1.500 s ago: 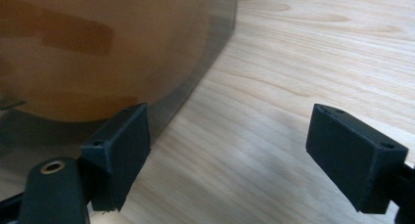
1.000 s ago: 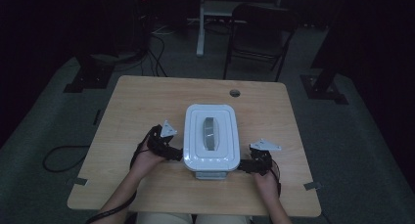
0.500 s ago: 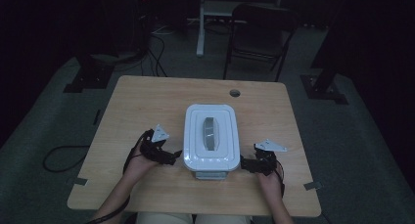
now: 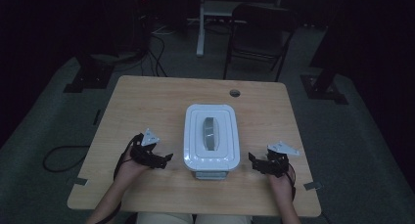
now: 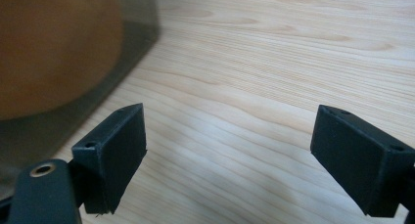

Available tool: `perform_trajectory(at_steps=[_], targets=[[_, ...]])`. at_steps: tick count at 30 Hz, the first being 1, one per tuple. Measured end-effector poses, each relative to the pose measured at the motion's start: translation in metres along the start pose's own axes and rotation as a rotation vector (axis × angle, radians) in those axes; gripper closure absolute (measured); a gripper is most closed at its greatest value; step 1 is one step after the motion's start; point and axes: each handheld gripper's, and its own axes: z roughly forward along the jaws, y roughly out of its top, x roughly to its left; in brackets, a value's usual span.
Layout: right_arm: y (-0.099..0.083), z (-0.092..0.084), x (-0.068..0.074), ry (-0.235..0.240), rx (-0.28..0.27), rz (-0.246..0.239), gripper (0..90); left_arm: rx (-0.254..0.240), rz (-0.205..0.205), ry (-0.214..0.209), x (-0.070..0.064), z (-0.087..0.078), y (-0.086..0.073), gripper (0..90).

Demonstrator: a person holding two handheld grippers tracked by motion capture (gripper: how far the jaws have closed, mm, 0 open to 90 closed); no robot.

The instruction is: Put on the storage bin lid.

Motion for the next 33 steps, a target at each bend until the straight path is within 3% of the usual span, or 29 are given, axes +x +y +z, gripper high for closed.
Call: perform_trajectory(at_steps=[10, 17, 19, 23, 33], targets=[[-0.009, -0.012, -0.02, -0.083, 0.03, 0.04, 13.2, 0.024, -0.031, 0.041, 0.011, -0.012, -0.019, 1.9], [-0.016, -0.019, -0.029, -0.124, 0.03, 0.058, 13.2, 0.033, -0.079, 0.066, 0.017, -0.019, -0.03, 1.9], [-0.019, -0.022, -0.034, -0.17, 0.043, 0.071, 13.1, 0.05, -0.097, 0.096, 0.022, -0.023, -0.038, 1.9], [-0.023, -0.025, -0.039, -0.236, 0.054, 0.09, 13.1, 0.051, -0.122, 0.114, 0.029, -0.032, -0.049, 1.9], [-0.029, -0.031, -0.052, -0.263, 0.083, 0.136, 13.1, 0.071, -0.212, 0.194, 0.047, -0.053, -0.078, 1.9]])
